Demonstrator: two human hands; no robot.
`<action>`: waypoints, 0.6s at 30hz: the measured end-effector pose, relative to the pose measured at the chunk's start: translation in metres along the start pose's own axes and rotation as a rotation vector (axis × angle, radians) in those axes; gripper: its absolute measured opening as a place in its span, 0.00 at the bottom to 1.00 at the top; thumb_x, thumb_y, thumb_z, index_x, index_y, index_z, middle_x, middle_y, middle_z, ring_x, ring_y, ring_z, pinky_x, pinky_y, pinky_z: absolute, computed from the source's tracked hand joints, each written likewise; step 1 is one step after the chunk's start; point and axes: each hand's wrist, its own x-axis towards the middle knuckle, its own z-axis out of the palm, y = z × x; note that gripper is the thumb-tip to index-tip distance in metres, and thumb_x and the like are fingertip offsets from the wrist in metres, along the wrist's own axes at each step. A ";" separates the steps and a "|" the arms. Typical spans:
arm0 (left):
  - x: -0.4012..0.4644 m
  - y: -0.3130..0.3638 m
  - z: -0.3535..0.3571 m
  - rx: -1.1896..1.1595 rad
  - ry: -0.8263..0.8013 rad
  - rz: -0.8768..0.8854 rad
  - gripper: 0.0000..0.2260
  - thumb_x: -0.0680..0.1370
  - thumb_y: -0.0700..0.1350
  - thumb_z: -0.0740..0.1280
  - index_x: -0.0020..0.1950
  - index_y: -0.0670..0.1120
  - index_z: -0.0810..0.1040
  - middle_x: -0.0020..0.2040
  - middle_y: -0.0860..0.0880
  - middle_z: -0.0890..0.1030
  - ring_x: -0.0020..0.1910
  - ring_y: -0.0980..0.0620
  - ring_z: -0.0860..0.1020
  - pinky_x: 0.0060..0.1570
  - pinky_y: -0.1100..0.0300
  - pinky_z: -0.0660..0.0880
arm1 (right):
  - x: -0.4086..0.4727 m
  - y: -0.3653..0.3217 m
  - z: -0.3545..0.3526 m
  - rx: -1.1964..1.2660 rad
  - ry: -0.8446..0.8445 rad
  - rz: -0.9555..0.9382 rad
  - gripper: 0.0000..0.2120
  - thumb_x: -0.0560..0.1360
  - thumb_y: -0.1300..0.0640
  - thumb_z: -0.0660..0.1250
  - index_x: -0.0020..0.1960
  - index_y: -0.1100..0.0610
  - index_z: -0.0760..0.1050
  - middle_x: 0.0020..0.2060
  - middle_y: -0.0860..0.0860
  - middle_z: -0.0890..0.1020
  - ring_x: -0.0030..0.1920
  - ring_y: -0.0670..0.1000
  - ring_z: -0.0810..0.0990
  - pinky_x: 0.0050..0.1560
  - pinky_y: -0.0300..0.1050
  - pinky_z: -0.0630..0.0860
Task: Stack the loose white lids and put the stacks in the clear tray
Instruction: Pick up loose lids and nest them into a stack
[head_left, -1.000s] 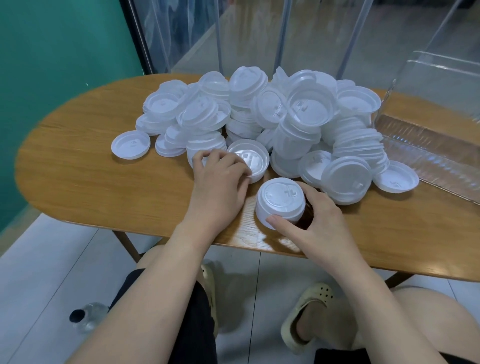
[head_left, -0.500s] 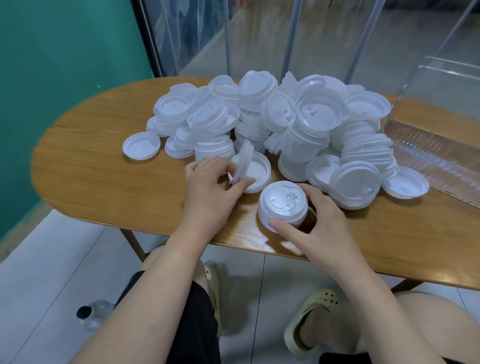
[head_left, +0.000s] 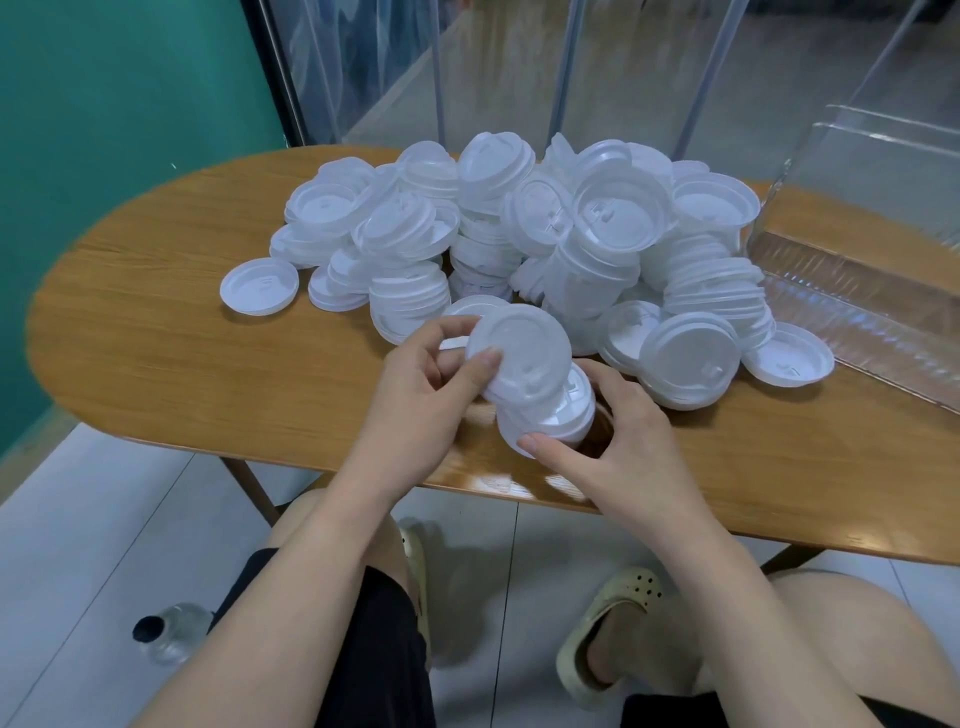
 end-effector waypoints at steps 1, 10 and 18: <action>0.001 -0.002 0.000 0.012 -0.024 -0.008 0.11 0.82 0.39 0.67 0.65 0.41 0.76 0.37 0.52 0.86 0.39 0.58 0.83 0.42 0.67 0.76 | 0.000 0.000 0.000 -0.003 -0.001 -0.002 0.36 0.64 0.32 0.76 0.69 0.34 0.68 0.61 0.33 0.76 0.66 0.42 0.72 0.68 0.53 0.72; 0.007 -0.015 0.005 0.235 -0.062 -0.030 0.05 0.81 0.47 0.70 0.55 0.55 0.80 0.35 0.50 0.75 0.36 0.56 0.73 0.40 0.64 0.72 | 0.001 -0.001 0.000 0.000 -0.001 -0.019 0.36 0.64 0.31 0.75 0.70 0.35 0.69 0.60 0.32 0.77 0.65 0.40 0.72 0.68 0.53 0.73; 0.011 -0.021 0.007 0.321 -0.023 -0.036 0.06 0.80 0.49 0.72 0.55 0.48 0.84 0.29 0.54 0.74 0.30 0.56 0.72 0.34 0.66 0.70 | 0.000 0.000 -0.001 0.043 -0.009 -0.014 0.45 0.63 0.35 0.80 0.75 0.32 0.63 0.59 0.23 0.70 0.64 0.32 0.70 0.71 0.43 0.68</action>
